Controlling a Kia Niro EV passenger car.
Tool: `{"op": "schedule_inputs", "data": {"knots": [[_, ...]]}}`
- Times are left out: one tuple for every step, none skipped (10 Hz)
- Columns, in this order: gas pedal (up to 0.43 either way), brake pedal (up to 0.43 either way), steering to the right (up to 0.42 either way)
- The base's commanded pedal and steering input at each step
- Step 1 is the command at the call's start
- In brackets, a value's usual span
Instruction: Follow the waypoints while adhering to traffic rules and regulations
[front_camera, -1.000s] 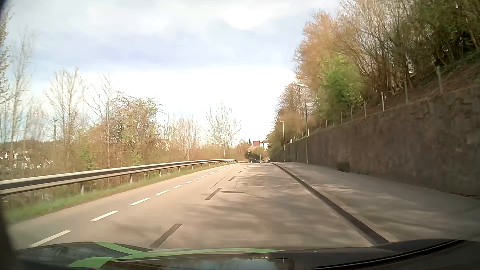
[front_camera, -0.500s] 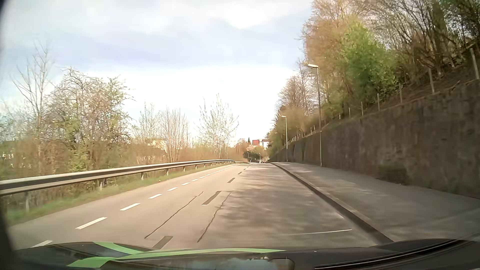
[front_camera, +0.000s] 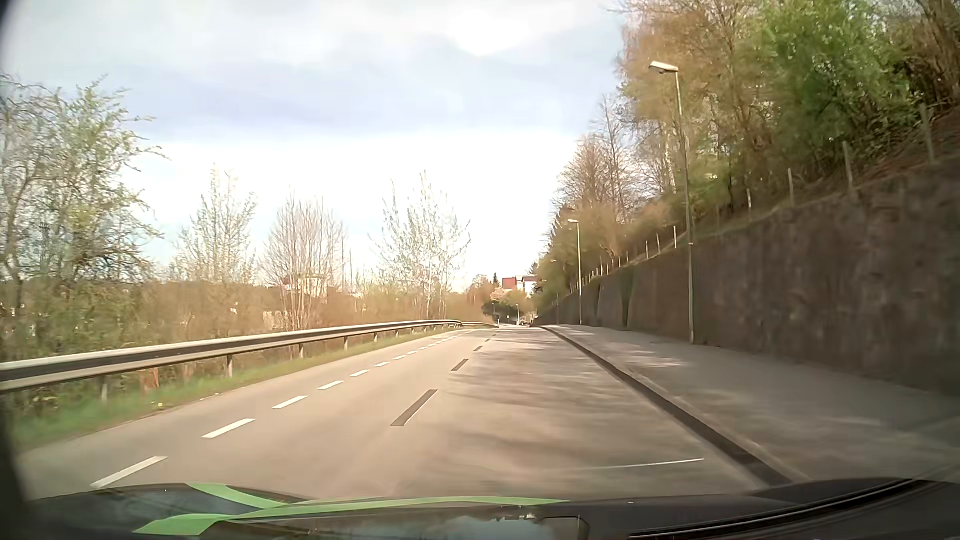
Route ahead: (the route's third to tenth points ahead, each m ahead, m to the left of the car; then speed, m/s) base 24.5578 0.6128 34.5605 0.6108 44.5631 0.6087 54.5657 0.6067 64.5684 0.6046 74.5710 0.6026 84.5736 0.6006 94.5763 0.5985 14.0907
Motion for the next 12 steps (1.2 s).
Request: {"op": "schedule_inputs", "data": {"knots": [[0.138,0.0,0.001],[0.138,0.0,0.0],[0.138,0.0,0.001],[0.138,0.0,0.001],[0.13,0.0,0.0],[0.13,0.0,-0.001],[0.13,0.0,-0.001],[0.13,0.0,-0.001],[0.13,0.0,-0.001],[0.118,0.0,-0.001],[0.087,0.0,-0.002],[0.079,0.0,-0.002]]}}
